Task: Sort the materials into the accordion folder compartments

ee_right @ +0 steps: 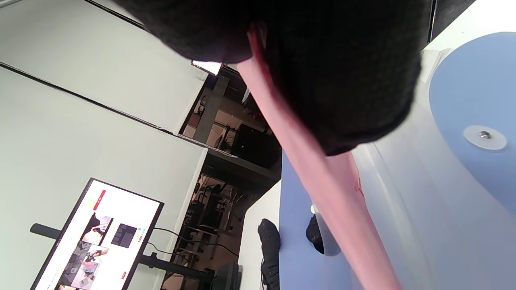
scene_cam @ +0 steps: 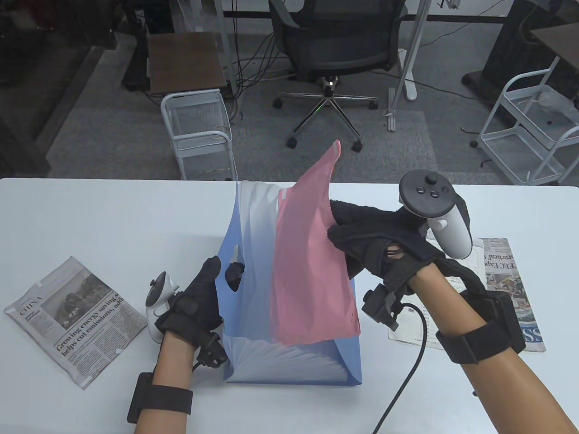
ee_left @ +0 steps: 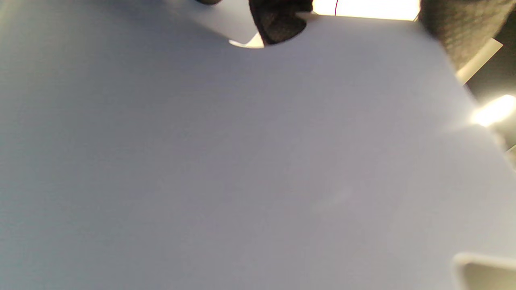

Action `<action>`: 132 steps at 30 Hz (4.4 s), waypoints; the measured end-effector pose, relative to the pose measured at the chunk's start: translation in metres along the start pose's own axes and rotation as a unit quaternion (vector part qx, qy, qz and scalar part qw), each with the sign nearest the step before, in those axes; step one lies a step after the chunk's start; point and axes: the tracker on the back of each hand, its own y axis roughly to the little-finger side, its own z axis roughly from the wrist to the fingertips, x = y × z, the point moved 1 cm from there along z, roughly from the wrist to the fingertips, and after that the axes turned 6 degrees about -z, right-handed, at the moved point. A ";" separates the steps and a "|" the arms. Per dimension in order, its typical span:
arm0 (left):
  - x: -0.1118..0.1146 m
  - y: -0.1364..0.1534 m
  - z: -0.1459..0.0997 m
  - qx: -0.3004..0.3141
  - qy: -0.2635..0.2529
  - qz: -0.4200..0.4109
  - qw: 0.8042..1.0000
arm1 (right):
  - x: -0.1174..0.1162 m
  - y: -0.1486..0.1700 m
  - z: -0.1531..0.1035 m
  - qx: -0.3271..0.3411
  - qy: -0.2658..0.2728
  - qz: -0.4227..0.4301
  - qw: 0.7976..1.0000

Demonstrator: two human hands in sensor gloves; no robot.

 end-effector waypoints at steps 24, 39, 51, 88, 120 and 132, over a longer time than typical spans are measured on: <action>0.001 0.001 0.001 0.000 0.000 0.002 1.000 | -0.012 0.028 0.020 -0.043 0.000 -0.001 0.999; 0.002 0.001 0.001 -0.001 0.000 0.002 1.000 | -0.024 0.039 0.039 -0.130 0.055 -0.148 0.979; 0.002 0.002 0.001 -0.001 -0.001 0.004 1.000 | -0.044 0.043 0.049 -0.149 0.055 -0.186 0.970; 0.005 0.004 0.002 0.001 -0.001 -0.002 1.000 | -0.106 0.068 0.091 -0.197 0.017 -0.238 0.951; 0.005 0.003 0.002 0.000 0.000 0.004 1.000 | -0.018 0.245 0.038 -0.432 0.116 -0.466 0.763; 0.006 0.004 0.002 -0.001 -0.001 0.008 1.000 | -0.043 0.281 0.043 -0.472 0.090 -0.486 0.730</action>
